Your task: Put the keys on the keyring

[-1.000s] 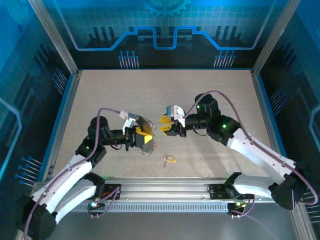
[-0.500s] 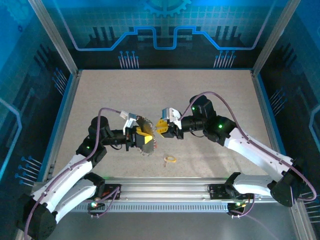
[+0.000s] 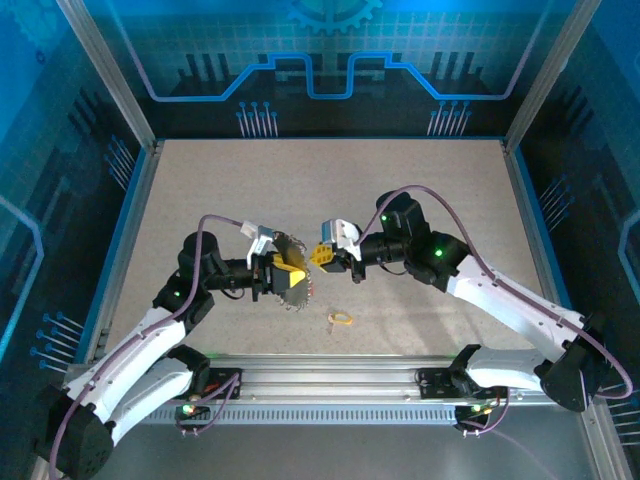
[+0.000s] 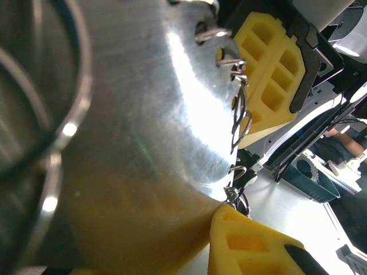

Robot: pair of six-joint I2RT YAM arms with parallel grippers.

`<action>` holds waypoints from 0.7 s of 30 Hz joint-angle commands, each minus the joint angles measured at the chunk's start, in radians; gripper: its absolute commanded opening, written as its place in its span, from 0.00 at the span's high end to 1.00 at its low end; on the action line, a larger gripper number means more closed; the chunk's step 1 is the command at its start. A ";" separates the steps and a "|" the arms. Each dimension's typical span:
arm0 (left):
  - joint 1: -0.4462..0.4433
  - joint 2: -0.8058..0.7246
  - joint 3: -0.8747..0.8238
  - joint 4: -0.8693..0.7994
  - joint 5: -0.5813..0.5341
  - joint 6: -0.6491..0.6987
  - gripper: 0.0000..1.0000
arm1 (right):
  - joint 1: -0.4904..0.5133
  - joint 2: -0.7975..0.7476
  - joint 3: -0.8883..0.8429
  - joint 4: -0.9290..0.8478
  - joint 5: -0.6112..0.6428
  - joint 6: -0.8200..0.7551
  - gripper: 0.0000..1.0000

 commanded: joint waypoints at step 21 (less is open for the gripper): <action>-0.004 0.058 0.042 -0.012 0.133 -0.006 1.00 | 0.068 -0.108 -0.173 0.323 0.010 -0.223 1.00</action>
